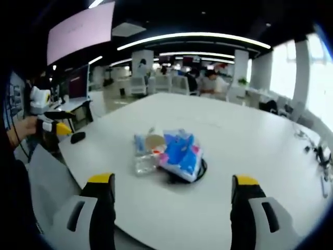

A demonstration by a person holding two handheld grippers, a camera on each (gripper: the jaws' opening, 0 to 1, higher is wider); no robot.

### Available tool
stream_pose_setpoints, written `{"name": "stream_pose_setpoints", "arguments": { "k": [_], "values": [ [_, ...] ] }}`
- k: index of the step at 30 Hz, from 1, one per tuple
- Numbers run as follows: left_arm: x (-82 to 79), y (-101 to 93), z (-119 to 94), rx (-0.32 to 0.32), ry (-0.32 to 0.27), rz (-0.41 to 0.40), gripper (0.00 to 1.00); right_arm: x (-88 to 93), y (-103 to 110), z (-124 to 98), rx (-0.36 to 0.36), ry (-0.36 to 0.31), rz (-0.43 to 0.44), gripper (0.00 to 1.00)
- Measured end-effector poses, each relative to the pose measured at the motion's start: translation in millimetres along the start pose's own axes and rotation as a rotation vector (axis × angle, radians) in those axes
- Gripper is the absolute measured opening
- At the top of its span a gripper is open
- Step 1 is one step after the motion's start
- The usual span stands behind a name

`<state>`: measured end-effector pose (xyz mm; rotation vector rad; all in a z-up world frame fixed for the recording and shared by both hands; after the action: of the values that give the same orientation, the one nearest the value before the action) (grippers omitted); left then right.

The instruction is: Arrange the tabletop items into an orderly group along one side of the table until the central work area is clear of visible clutter.

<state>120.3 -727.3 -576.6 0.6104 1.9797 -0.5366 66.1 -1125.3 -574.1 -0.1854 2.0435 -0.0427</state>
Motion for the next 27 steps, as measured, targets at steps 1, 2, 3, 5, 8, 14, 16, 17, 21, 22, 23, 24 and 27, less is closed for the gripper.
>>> {"name": "stream_pose_setpoints", "arguments": {
  "k": [1,2,3,5,8,14,16,17,21,22,23,24,27],
  "values": [
    [-0.1,-0.1,0.0,0.0,0.001,0.001,0.97,0.3,0.8,0.6,-0.004,0.002,-0.002,0.9],
    [-0.4,-0.4,-0.2,0.002,0.001,0.001,0.96,0.2,1.8,1.2,-0.009,0.004,-0.004,0.9],
    [-0.6,-0.5,-0.3,0.003,-0.001,0.001,0.96,0.0,2.5,1.6,-0.012,0.004,-0.006,0.9],
    [-1.2,-0.7,-0.7,0.003,-0.008,-0.001,0.96,-1.3,3.4,2.1,-0.017,0.001,-0.011,0.9],
    [-1.6,-1.0,-0.9,0.006,-0.012,-0.003,0.96,-3.1,3.6,2.4,-0.02,-0.005,-0.012,0.89],
    [-2.6,-0.4,-1.0,0.009,-0.011,-0.003,0.95,-3.2,1.7,4.5,-0.019,-0.01,-0.008,0.86],
    [-3.5,-0.1,-1.0,0.01,-0.012,-0.003,0.95,-3.7,1.3,5.1,-0.023,-0.012,-0.002,0.85],
    [-3.9,0.1,-0.8,0.01,-0.012,-0.003,0.95,-4.0,1.4,5.2,-0.025,-0.014,-0.001,0.85],
    [-5.6,-0.3,0.2,0.014,-0.013,-0.004,0.94,-5.0,3.4,6.1,-0.029,-0.015,-0.003,0.83],
    [-5.9,-0.6,0.4,0.014,-0.013,-0.003,0.93,-5.5,4.5,6.1,-0.029,-0.015,-0.003,0.82],
    [-6.2,-1.0,0.6,0.014,-0.013,-0.002,0.93,-5.8,5.5,6.0,-0.032,-0.014,-0.003,0.81],
    [-6.3,-1.3,0.8,0.015,-0.014,-0.001,0.93,-6.2,6.4,5.8,-0.034,-0.015,-0.003,0.8],
    [-5.6,-1.9,1.2,0.016,-0.011,-0.003,0.93,-7.6,9.0,6.0,-0.036,-0.019,0.004,0.77]
  ]
}}
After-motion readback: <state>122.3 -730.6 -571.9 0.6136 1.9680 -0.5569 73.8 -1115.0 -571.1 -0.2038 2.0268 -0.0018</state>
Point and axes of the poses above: the point that each gripper's makers call its tool centre point, and the gripper's own axes: z roughly forward along the fingers, y roughly to its left, x roughly out of its underside, the point moved 8 cm from there along -z, roughly backward along the fingers, and after that the axes turned 13 degrees about x, right-handed, at the moved point
